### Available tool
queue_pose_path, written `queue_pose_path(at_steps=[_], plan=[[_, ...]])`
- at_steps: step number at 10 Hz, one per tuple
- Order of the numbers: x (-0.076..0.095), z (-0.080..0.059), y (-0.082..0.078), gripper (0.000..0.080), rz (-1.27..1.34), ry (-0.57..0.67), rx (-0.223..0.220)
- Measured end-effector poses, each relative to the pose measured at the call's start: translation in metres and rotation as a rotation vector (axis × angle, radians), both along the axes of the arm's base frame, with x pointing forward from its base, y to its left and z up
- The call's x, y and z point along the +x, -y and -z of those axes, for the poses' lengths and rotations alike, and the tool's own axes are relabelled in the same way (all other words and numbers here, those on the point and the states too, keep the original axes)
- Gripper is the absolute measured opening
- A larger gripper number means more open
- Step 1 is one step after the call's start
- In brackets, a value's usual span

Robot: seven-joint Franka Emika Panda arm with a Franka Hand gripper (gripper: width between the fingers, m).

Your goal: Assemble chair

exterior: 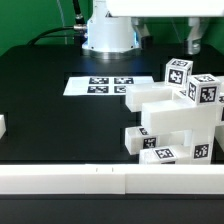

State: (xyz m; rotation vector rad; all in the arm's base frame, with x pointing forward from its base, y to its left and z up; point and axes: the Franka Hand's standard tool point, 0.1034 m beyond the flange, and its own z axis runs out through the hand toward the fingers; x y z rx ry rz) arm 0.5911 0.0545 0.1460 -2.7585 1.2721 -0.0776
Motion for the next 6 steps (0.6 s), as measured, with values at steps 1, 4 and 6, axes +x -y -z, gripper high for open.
queue_pose_path(at_steps=[1,4,6], plan=[[0.000,0.004,-0.008,0.0649,-0.014,-0.004,-0.002],[-0.002,0.019,-0.005,0.0649,-0.027,-0.024,-0.017],[-0.006,0.029,-0.006,0.0649,-0.030,-0.034,-0.025]])
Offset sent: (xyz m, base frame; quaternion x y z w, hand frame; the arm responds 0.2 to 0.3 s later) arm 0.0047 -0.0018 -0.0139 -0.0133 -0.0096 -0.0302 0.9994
